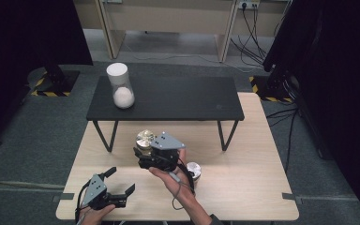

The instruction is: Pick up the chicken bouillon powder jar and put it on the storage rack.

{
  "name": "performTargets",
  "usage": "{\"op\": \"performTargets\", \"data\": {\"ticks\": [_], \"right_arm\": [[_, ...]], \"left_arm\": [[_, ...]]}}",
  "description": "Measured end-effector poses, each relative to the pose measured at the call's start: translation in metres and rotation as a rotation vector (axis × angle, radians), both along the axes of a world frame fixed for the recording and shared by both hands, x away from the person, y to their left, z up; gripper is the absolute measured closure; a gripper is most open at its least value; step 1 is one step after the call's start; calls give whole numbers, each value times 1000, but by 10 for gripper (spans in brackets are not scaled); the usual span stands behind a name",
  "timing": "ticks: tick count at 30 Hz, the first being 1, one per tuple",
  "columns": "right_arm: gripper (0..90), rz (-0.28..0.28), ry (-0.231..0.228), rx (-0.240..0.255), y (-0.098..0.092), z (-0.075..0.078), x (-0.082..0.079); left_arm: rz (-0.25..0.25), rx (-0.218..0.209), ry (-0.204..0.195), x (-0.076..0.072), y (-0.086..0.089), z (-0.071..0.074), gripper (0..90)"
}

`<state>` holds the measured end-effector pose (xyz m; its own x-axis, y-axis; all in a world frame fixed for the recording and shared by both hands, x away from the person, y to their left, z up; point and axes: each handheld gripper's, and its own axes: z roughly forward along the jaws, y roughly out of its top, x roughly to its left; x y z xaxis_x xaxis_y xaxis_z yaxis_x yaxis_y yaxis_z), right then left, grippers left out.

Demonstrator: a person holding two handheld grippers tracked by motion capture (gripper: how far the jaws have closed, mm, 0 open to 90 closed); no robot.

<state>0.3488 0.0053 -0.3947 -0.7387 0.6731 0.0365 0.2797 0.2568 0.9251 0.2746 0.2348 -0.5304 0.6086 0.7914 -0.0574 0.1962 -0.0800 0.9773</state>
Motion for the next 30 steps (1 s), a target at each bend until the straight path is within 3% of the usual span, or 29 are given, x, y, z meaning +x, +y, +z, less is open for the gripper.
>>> {"op": "performTargets", "data": {"ticks": [5, 6, 7, 9, 10, 11, 12, 30], "right_arm": [[308, 16, 6, 3, 0, 7, 1], [308, 21, 7, 7, -1, 8, 2], [308, 25, 10, 12, -1, 10, 3], [308, 31, 12, 14, -2, 12, 4], [308, 32, 13, 14, -2, 14, 4], [308, 33, 17, 17, -2, 15, 5], [308, 35, 18, 17, -2, 17, 6], [308, 43, 8, 1, -2, 58, 18]], "left_arm": [[1, 2, 1, 0, 0, 0, 20], [-5, 29, -39, 3, 2, 1, 20], [0, 4, -3, 0, 0, 0, 20], [0, 0, 1, 0, 0, 0, 20], [-6, 35, -48, 4, 3, 1, 20], [1, 1, -2, 0, 0, 0, 20], [1, -1, 1, 0, 0, 0, 20], [1, -5, 2, 0, 0, 0, 20]]}}
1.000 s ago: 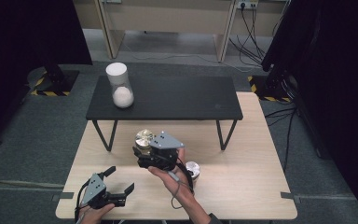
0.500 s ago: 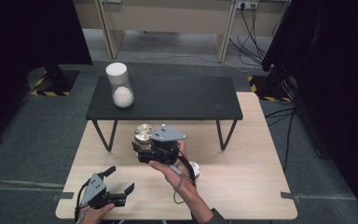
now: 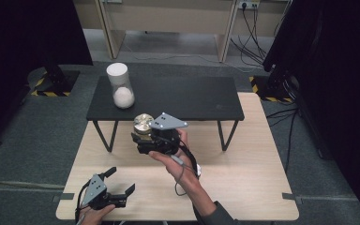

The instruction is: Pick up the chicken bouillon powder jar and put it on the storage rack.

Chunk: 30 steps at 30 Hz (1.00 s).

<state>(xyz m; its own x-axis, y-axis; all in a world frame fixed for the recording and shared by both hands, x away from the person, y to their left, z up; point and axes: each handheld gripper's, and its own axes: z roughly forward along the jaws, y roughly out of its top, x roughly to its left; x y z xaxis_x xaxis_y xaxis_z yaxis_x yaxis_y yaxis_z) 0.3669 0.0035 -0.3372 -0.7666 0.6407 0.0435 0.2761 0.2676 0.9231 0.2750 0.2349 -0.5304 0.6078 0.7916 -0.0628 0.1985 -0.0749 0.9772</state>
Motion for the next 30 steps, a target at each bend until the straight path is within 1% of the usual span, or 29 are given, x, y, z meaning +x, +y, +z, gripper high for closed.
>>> {"op": "performTargets", "data": {"ticks": [6, 13, 21, 26, 30], "right_arm": [[308, -13, -5, 2, -2, 13, 7], [308, -34, -6, 0, -3, 24, 16], [308, -52, -19, -13, -3, 37, 23], [308, -62, -14, -12, -2, 41, 31], [308, -78, -21, -13, 0, 43, 37]], "left_arm": [[0, 1, 0, 0, 0, 0, 20], [0, 1, 1, 0, 0, 0, 20], [0, -1, 1, 0, 0, 0, 20], [0, -1, 1, 0, 0, 0, 20], [-1, -1, 1, 0, 0, 0, 20]]}}
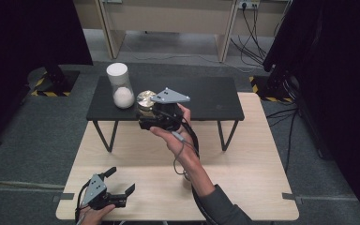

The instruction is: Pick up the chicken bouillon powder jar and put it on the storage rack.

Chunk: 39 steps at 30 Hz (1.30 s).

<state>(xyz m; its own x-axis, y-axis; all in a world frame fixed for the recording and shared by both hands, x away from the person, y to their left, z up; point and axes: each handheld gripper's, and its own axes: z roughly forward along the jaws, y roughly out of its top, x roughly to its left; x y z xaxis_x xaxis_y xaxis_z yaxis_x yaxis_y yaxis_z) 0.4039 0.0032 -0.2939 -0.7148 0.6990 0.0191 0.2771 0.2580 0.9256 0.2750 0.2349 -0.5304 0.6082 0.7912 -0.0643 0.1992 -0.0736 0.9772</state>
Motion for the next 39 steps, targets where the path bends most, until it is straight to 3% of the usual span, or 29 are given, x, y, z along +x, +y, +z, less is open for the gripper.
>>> {"op": "performTargets", "data": {"ticks": [14, 28, 39], "right_arm": [[308, -52, -22, -6, 9, 7, 19], [308, -126, -15, 1, 14, 2, 44], [308, -154, -27, -4, 17, 2, 54]], "left_arm": [[-1, 2, -1, 0, 0, 0, 20], [-3, 4, -1, 0, 0, 0, 20], [-5, 5, -2, 0, 0, 0, 20]]}}
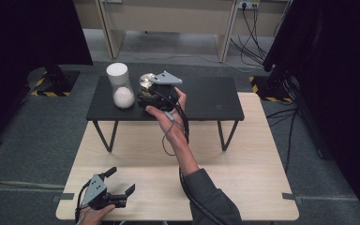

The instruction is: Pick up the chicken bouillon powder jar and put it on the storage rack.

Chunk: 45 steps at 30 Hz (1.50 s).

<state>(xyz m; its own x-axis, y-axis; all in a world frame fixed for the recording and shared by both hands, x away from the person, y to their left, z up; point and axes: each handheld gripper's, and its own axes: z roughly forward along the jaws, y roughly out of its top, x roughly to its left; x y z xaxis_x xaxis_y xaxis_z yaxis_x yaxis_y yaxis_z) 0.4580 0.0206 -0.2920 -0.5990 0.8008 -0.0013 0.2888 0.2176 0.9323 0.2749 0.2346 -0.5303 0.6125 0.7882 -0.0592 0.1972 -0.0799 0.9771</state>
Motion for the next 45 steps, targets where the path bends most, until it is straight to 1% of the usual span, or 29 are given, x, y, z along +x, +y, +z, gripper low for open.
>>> {"op": "performTargets", "data": {"ticks": [15, 23, 29, 31, 32, 35, 37, 40, 45], "right_arm": [[308, -18, 3, -8, 8, -8, 12], [308, -20, 5, -7, 13, -11, 15], [307, -28, -6, -6, 14, -13, 16], [305, -20, -14, -10, 14, -14, 16], [296, -15, -16, -7, 14, -15, 16], [185, -7, 4, 8, 12, -16, 17], [133, 3, 16, 24, 11, -16, 15], [95, 6, 19, 36, 10, -16, 14], [35, 3, 18, 34, 10, -12, 10]], "left_arm": [[0, 4, 0, 0, 0, 0, 20], [0, 1, -1, 0, 0, 0, 20], [0, 1, -1, 0, 0, 0, 20], [0, 0, -1, 0, 0, 0, 20], [0, 1, -1, 0, 0, 0, 20], [-1, 1, -1, 0, 0, 0, 20], [0, 0, 1, 0, 0, 0, 20], [0, 2, -1, 0, -1, 0, 20], [-1, 1, 1, 0, 0, 0, 20]]}}
